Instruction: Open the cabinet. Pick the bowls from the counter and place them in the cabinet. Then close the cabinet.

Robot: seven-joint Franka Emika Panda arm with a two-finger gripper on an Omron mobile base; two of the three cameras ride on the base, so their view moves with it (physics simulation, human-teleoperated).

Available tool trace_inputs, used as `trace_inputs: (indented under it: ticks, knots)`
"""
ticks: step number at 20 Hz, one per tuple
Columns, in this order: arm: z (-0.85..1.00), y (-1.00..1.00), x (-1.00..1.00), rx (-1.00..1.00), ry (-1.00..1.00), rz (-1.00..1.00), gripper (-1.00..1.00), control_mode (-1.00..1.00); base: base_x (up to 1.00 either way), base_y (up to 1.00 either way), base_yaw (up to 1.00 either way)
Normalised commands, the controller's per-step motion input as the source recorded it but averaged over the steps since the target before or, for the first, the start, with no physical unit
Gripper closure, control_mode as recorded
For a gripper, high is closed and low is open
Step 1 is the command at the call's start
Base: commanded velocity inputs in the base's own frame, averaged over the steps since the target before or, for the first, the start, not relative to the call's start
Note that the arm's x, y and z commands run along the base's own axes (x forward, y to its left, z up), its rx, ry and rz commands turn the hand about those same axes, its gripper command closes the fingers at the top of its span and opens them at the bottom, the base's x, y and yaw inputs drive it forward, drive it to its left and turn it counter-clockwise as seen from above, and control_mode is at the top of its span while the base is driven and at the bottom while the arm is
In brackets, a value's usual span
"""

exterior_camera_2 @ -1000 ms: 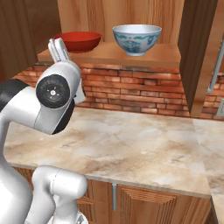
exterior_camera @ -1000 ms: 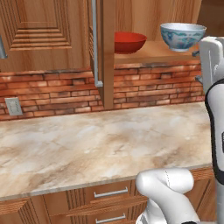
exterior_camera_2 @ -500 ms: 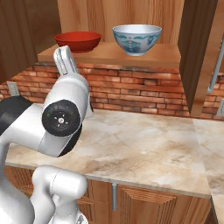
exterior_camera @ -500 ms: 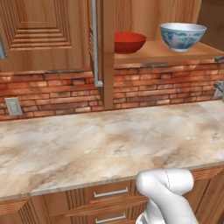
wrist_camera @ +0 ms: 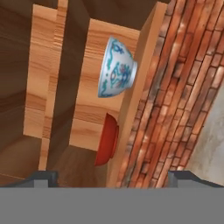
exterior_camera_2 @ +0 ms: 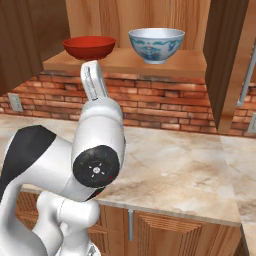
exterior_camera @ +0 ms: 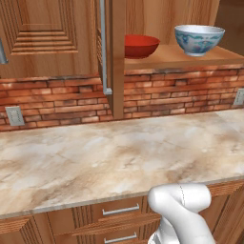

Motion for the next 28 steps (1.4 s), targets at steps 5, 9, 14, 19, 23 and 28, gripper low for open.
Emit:
trace_inputs:
  ticks: [5, 9, 14, 19, 23, 28]
  knots:
    - [0.0, -0.34, -0.29, 0.1, -0.05, 0.0, -1.0, -1.0, 0.0, 0.0, 0.0]
    - [0.0, -0.27, -0.31, 0.07, -0.09, 0.0, -1.0, -1.0, 0.0, 0.0, 0.0]
    - [0.0, -0.36, -0.25, 0.07, -0.01, 0.0, -1.0, -1.0, 0.0, 0.0, 0.0]
    - [0.0, -0.51, -0.06, 0.11, 0.0, 0.0, -1.0, -1.0, 0.0, 0.0, 0.0]
    - [0.0, -0.45, 0.0, 0.13, 0.0, 0.0, -1.0, -1.0, 0.0, 0.0, 0.0]
    - [0.0, -0.61, -0.22, 0.05, -0.01, -0.01, -1.0, -1.0, 0.0, 0.0, 0.0]
